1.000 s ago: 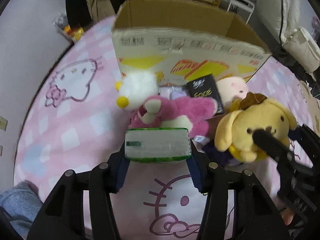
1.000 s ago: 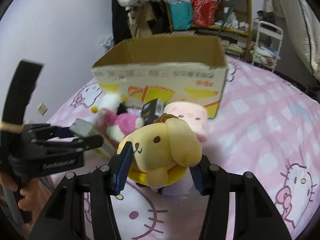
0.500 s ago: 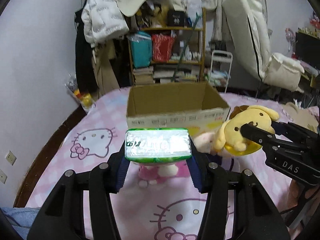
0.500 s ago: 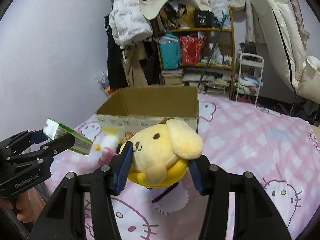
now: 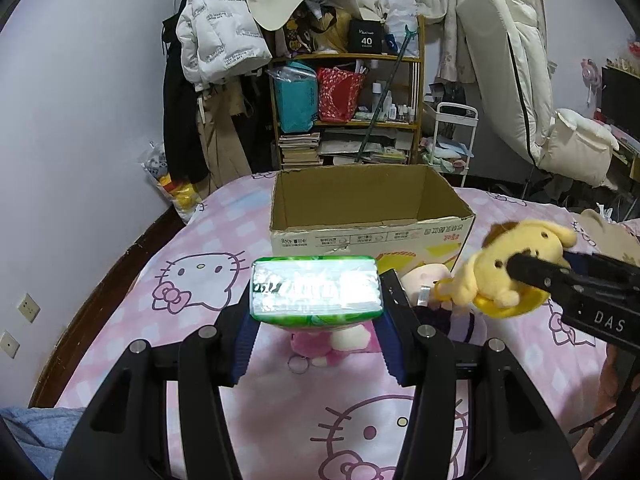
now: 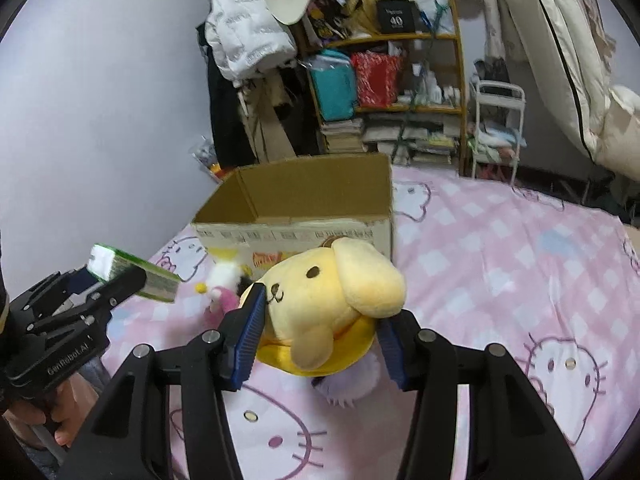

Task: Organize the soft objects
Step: 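Close the left gripper on the green tissue pack while the right gripper grasps the yellow plush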

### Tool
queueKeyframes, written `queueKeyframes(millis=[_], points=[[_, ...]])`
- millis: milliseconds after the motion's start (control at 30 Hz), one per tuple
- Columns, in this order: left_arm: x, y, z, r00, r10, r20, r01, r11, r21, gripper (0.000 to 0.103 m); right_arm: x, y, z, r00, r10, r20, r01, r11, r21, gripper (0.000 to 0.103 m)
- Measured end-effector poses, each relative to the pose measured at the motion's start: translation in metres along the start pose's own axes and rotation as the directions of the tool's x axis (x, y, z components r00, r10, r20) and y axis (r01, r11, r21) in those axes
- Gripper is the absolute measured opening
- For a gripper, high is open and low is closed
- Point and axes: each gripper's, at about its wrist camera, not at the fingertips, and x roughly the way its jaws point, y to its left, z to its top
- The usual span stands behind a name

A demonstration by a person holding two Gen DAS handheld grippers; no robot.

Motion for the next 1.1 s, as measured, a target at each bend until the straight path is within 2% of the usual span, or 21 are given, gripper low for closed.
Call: queueKeyframes(millis=[167, 500, 767, 900, 1100], points=[[-0.003, 0.002, 0.001, 1.000, -0.003, 0.012, 0.004, 1.000, -0.014, 0.052, -0.007, -0.006, -0.004, 1.000, -0.008, 0.003, 0.008, 1.000, 0.011, 0.055], [-0.013, 0.004, 0.012, 0.997, 0.015, 0.079, -0.013, 1.000, -0.021, 0.052, -0.023, -0.007, 0.009, 0.995, 0.000, 0.099, -0.001, 1.000, 0.007, 0.055], [-0.027, 0.004, 0.036, 0.991, 0.027, 0.133, -0.026, 1.000, -0.007, 0.052, -0.025, 0.003, 0.029, 0.989, 0.010, 0.151, -0.006, 1.000, -0.023, 0.055], [-0.027, 0.005, 0.047, 0.991, 0.023, 0.135, -0.022, 1.000, -0.004, 0.052, -0.026, 0.005, 0.039, 0.986, 0.016, 0.166, -0.011, 0.999, -0.030, 0.055], [-0.026, 0.002, 0.071, 0.984, 0.026, 0.179, -0.029, 0.999, 0.015, 0.052, -0.027, 0.004, 0.059, 0.978, 0.013, 0.206, -0.003, 0.999, -0.046, 0.055]])
